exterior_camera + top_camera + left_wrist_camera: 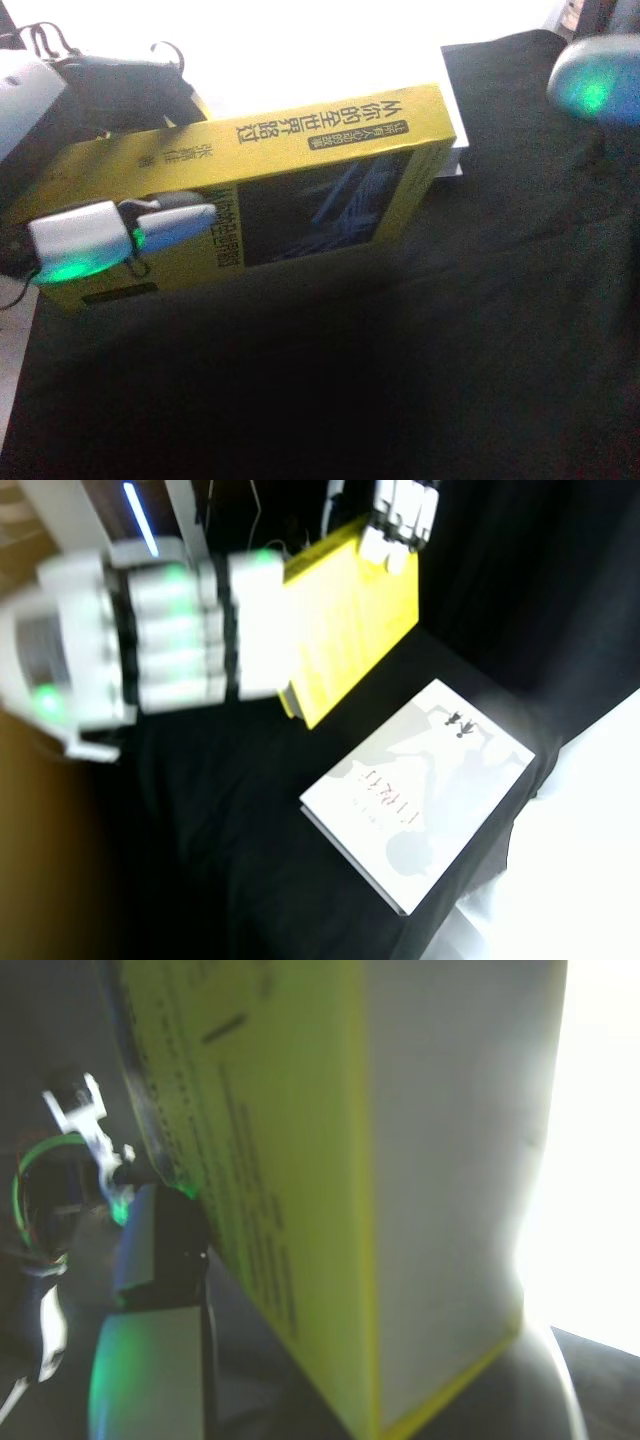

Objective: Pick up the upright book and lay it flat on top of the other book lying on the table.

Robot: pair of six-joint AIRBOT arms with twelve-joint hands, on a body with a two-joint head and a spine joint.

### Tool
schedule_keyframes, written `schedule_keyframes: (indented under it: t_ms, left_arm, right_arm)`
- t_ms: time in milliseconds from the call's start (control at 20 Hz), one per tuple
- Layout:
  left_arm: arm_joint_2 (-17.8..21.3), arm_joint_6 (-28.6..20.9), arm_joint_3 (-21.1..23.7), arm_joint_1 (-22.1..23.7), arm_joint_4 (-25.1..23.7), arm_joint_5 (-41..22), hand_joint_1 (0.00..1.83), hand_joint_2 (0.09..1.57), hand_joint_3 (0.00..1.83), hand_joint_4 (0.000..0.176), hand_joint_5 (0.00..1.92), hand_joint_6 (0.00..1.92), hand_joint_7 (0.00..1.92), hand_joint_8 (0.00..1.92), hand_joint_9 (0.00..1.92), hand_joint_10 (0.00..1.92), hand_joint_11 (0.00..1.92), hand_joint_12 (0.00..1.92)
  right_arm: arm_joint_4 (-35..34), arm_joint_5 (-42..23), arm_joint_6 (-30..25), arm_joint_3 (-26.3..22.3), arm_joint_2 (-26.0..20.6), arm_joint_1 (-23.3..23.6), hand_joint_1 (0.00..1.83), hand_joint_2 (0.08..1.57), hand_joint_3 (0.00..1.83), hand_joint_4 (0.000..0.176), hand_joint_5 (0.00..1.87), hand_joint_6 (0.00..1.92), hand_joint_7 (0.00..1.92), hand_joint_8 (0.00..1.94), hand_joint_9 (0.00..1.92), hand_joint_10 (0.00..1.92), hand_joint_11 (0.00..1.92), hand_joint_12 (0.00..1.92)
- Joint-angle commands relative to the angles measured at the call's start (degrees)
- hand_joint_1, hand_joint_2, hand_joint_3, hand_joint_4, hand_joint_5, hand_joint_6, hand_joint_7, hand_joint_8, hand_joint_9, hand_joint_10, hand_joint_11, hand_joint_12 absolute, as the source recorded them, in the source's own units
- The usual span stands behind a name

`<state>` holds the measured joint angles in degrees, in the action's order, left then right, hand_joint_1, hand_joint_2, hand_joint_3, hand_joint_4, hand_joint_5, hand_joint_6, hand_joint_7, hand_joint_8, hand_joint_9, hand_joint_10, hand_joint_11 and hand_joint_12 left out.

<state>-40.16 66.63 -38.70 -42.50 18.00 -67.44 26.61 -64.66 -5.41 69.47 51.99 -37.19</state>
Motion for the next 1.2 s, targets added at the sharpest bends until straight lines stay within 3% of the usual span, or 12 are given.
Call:
schedule_keyframes:
  t_ms: [0, 250, 350, 400, 450, 500, 650, 750, 950, 1000, 1050, 1150]
  left_arm:
    - [-0.1, -0.6, -0.2, 1.4, -2.2, -7.2, 1.24, 1.19, 0.0, 0.0, 0.8, 1.05, 0.91, 1.37, 0.96, 1.51, 0.87, 1.83]
    - [-0.7, -0.6, 0.7, 3.0, -6.6, -11.9, 1.24, 1.19, 0.0, 0.0, 0.81, 1.0, 0.88, 1.43, 1.06, 1.66, 1.04, 1.9]
    - [-0.4, -0.6, 1.4, 3.0, -8.5, -15.4, 1.26, 1.13, 0.0, 0.0, 0.89, 0.93, 1.03, 1.18, 1.05, 1.32, 0.97, 1.69]
    - [-0.2, -0.6, 1.9, 3.0, -9.6, -18.3, 1.27, 1.12, 0.0, 0.0, 0.9, 0.91, 1.04, 1.15, 1.05, 1.28, 0.95, 1.65]
    - [0.0, -0.6, 2.1, 3.0, -10.3, -20.2, 1.27, 1.12, 0.0, 0.0, 0.89, 0.94, 1.06, 1.1, 1.08, 1.15, 0.96, 1.54]
    - [0.0, -0.6, 2.2, 3.0, -10.3, -21.5, 1.27, 1.12, 0.0, 0.0, 0.89, 0.94, 1.06, 1.1, 1.08, 1.15, 0.96, 1.54]
    - [0.0, -0.6, 2.2, 3.0, -10.3, -23.7, 1.27, 1.13, 0.0, 0.0, 0.84, 1.01, 1.07, 1.07, 1.21, 0.97, 1.1, 1.4]
    - [0.1, -0.6, 2.3, 2.8, -10.3, -24.5, 1.26, 1.15, 0.0, 0.0, 0.79, 1.09, 1.05, 1.09, 1.21, 0.9, 1.09, 1.32]
    - [0.0, -0.6, 2.3, 2.5, -9.8, -22.8, 1.37, 1.16, 0.01, 0.0, 0.69, 1.13, 0.92, 1.15, 0.92, 1.33, 0.76, 1.44]
    - [0.0, -0.6, 2.2, 2.3, -9.5, -22.3, 1.2, 1.11, 0.0, 0.0, 0.42, 0.65, 0.56, 0.87, 0.53, 1.11, 0.3, 1.53]
    - [0.0, -0.6, 2.2, 2.1, -9.1, -21.8, 1.06, 1.08, 0.0, 0.024, 0.3, 0.31, 0.35, 0.53, 0.28, 0.92, 0.06, 1.45]
    - [0.1, -0.6, 2.3, 1.4, -8.4, -21.4, 0.76, 0.95, 0.0, 0.154, 0.01, 0.02, 0.02, 0.04, 0.01, 0.11, 0.0, 0.37]
  right_arm:
    - [-1.8, -5.1, -1.0, 0.0, 0.6, 1.0, 0.32, 1.15, 0.0, 0.012, 0.0, 0.0, 0.0, 0.0, 0.0, 0.0, 0.0, 0.0]
    - [-1.2, -3.3, -1.8, 2.7, 5.3, 1.1, 0.44, 1.1, 0.0, 0.013, 0.0, 0.0, 0.0, 0.0, 0.0, 0.0, 0.0, 0.0]
    - [-1.2, -2.2, -2.0, 3.5, 6.4, 1.1, 0.72, 0.98, 0.0, 0.0, 0.0, 0.0, 0.0, 0.0, 0.0, 0.0, 0.01, 0.02]
    - [-1.2, -1.4, -2.4, 4.1, 7.1, 1.1, 0.68, 1.0, 0.0, 0.0, 0.0, 0.0, 0.03, 0.01, 0.09, 0.08, 0.0, 0.86]
    - [-1.2, -1.1, -3.4, 4.8, 7.8, 1.1, 0.8, 1.04, 0.01, 0.0, 0.19, 0.1, 0.46, 0.21, 0.3, 0.76, 0.0, 1.73]
    - [-1.2, -1.1, -4.1, 5.2, 8.3, 1.1, 0.8, 1.04, 0.01, 0.0, 0.19, 0.1, 0.46, 0.21, 0.3, 0.76, 0.0, 1.73]
    - [-1.1, -0.8, -4.5, 5.7, 8.8, 1.1, 1.15, 1.18, 0.01, 0.0, 0.61, 1.2, 0.97, 1.02, 0.85, 1.21, 0.62, 1.81]
    - [-1.1, -0.7, -4.5, 6.0, 8.8, 1.1, 1.17, 1.16, 0.0, 0.0, 0.88, 1.14, 1.19, 1.64, 1.25, 1.84, 1.26, 1.91]
    - [-1.8, -0.7, -4.5, 6.6, 8.5, 1.1, 1.25, 1.17, 0.0, 0.0, 0.77, 1.12, 1.0, 1.23, 1.08, 1.33, 1.0, 1.7]
    - [-2.1, -0.7, -4.5, 6.6, 8.3, 1.1, 1.25, 1.16, 0.0, 0.0, 0.79, 1.11, 1.03, 1.14, 1.1, 1.26, 1.02, 1.66]
    - [-2.4, -0.7, -4.5, 6.7, 8.1, 1.1, 1.26, 1.15, 0.0, 0.0, 0.8, 1.1, 1.05, 1.11, 1.12, 1.2, 1.0, 1.64]
    - [-2.9, -0.7, -4.5, 6.8, 7.7, 1.1, 1.26, 1.14, 0.0, 0.0, 0.82, 1.06, 1.06, 1.09, 1.13, 1.16, 0.99, 1.63]
